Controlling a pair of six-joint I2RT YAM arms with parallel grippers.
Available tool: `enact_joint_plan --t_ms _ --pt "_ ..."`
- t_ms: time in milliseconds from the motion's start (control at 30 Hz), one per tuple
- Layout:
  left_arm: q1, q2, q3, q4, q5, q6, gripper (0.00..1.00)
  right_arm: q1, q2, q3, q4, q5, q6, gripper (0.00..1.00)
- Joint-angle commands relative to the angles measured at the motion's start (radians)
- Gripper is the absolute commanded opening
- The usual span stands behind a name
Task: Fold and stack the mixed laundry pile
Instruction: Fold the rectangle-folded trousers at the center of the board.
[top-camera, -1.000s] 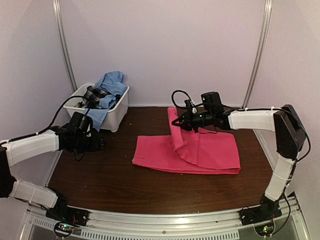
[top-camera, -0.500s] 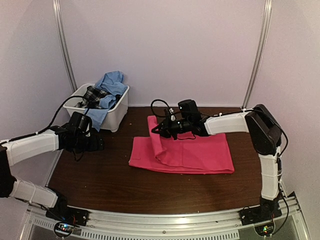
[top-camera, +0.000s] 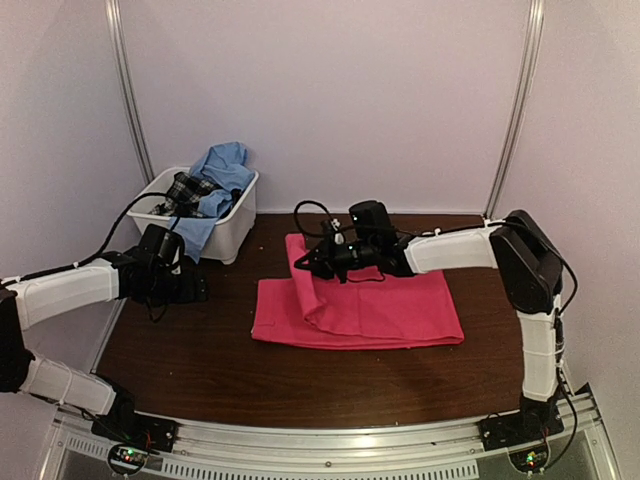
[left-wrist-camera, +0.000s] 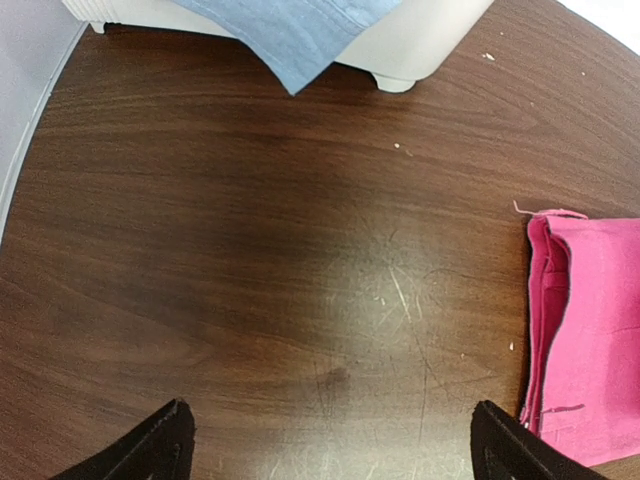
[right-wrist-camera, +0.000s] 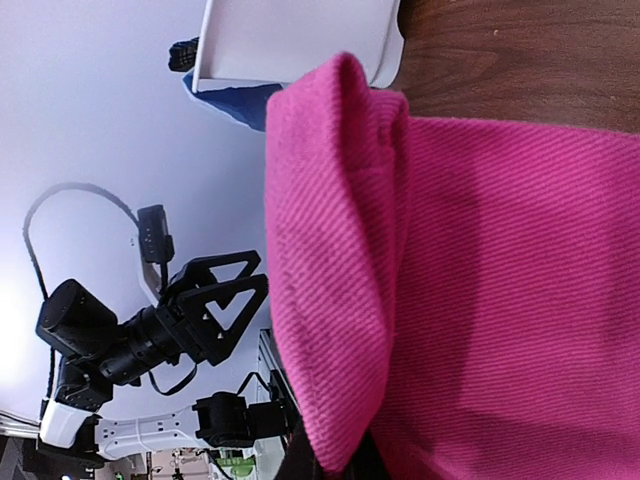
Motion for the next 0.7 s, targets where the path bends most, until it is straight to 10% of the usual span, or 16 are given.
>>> enact_joint_plan --t_ms 0,667 --pt "0.012 -0.003 0.023 0.008 0.002 0.015 0.98 0.003 -0.166 -0.028 -0.016 -0.008 -0.034 0.00" --pt "0.016 -0.004 0.030 -0.001 0.005 0.020 0.98 -0.009 -0.308 -0.093 -0.035 -0.104 -0.008 0.00"
